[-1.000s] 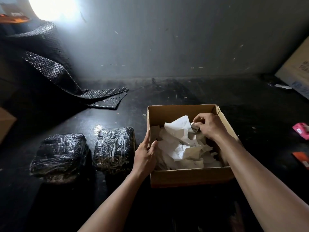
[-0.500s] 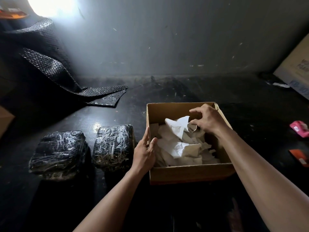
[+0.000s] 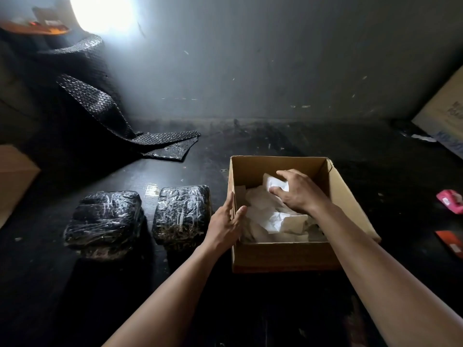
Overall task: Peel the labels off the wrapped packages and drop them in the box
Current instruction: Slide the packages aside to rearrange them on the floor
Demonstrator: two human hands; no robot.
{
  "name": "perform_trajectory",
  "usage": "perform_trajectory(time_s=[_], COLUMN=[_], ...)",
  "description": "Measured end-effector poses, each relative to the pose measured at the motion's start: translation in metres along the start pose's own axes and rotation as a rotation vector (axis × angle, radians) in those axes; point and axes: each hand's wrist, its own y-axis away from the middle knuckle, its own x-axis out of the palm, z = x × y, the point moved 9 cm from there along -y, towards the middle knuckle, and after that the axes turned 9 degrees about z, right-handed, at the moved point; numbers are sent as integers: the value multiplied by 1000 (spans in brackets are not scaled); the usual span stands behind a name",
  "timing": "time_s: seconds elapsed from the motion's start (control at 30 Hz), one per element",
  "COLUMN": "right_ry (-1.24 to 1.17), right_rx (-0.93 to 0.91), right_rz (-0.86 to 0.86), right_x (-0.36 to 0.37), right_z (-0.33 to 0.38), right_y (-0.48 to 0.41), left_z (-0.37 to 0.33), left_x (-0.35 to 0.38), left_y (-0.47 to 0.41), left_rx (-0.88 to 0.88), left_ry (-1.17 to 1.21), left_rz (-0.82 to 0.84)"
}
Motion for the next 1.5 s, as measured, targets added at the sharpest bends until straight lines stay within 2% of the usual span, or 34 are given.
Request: perform_trajectory(time_s=[0.27,0.37,0.5,0.63,0.77,0.93,1.3,1.5], right_ry=[27,-10,-36,-99,-158,-213,-649,-751], right_rx=[-87,-140,-200,-156,56,241,229,213], right_rz=[15,36,100,168,219,275,233,273], right_x=[21,37,69,119,171,216,228,235], right_z=[64,99,148,178,171,143,120,123], right_y=[6,5,2,-4,-9,-14,-29,-28], left_z=[14,48,114,171,207,225,236,233], left_x=[-40,-55,-72,-75,-67,-66,-70,-75], left_y=[43,79,123,153,178,192,193,192], left_rx=[4,-17,-151,-374,-520,-555,-574,-552], left_ry=[-55,-42,-224,-452,-694,-759,-778,-764], left_rz=[-96,-166,-189,-33,148,231,234,291])
